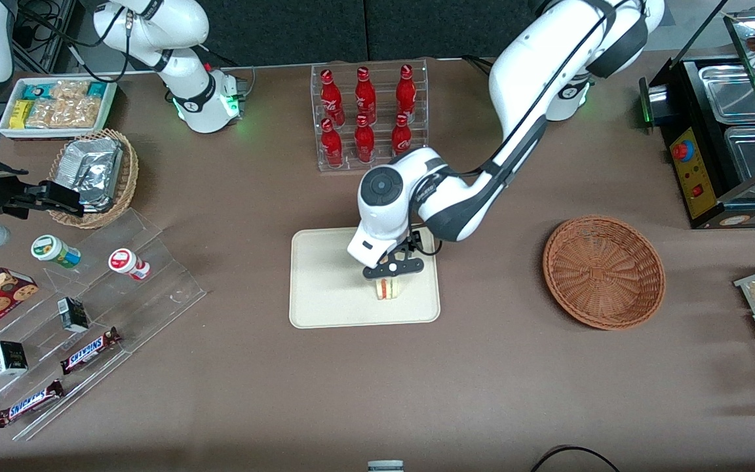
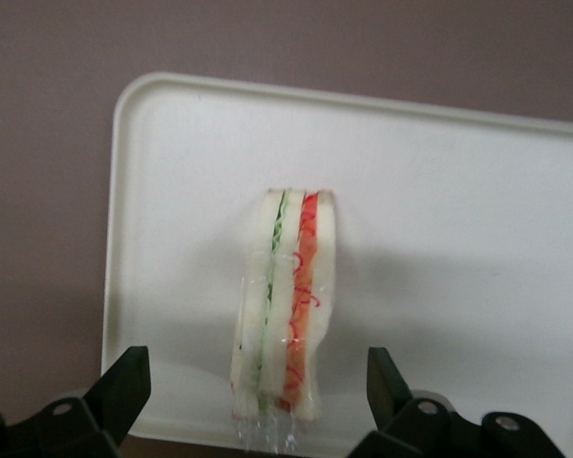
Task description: Place sandwich from basket to tray
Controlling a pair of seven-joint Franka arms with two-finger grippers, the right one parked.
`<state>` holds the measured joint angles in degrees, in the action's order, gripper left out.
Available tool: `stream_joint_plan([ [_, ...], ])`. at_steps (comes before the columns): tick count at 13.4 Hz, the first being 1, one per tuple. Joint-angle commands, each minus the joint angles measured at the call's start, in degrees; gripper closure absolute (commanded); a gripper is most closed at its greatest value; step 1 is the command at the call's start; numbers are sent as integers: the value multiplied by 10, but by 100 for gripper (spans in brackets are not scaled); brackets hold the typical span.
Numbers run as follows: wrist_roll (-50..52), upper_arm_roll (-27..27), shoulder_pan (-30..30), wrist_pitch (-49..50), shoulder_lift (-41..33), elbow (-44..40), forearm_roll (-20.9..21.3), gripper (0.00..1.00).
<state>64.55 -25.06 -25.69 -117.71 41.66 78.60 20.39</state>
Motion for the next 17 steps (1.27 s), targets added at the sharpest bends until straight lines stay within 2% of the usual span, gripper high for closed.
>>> stream_joint_plan([
  [1,29,5,1,43,-76,16,3,0],
  [3,34,5,17,96,-113,13,-3,0],
  [6,26,5,65,149,-202,17,-68,0],
  [8,-4,4,88,202,-239,16,-73,0],
  [11,-79,5,135,260,-291,17,-112,0],
  [13,-132,5,166,301,-319,17,-118,0],
  [17,-326,18,264,358,-379,23,-194,0],
])
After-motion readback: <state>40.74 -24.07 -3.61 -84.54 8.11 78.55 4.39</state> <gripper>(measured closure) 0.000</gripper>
